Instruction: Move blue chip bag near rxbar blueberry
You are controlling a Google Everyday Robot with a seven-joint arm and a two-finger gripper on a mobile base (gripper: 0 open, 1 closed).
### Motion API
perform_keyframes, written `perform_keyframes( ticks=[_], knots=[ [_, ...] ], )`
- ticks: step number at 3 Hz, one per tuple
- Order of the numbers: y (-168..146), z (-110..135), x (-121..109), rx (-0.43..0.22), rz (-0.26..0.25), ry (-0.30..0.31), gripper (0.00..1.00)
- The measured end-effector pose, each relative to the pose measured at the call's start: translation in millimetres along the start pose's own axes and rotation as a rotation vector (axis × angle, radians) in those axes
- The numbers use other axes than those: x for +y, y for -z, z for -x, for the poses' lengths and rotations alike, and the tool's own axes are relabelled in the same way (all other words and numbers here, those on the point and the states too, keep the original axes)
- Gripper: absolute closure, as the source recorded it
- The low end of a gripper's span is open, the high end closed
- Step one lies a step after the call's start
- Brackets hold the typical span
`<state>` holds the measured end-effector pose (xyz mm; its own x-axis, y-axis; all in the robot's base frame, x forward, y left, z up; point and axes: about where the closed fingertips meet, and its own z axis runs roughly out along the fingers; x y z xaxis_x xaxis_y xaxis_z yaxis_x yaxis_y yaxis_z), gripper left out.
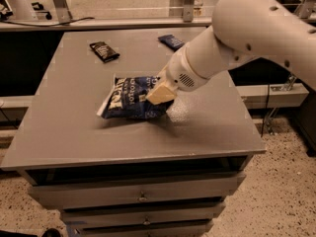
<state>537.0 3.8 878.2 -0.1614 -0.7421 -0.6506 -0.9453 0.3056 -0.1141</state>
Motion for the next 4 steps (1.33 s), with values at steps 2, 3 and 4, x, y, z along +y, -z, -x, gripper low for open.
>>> perform_keyframes(
  ticks=[2,3,4],
  knots=[
    [58.1,-43.2,-50.0,0.087,-0.145,-0.069,1.0],
    [62.5,-53.2,-65.3,0.108,-0.174,-0.065,1.0],
    [78.3,-76.2,-111.2,0.129,-0.26,-0.087,1.0]
  ],
)
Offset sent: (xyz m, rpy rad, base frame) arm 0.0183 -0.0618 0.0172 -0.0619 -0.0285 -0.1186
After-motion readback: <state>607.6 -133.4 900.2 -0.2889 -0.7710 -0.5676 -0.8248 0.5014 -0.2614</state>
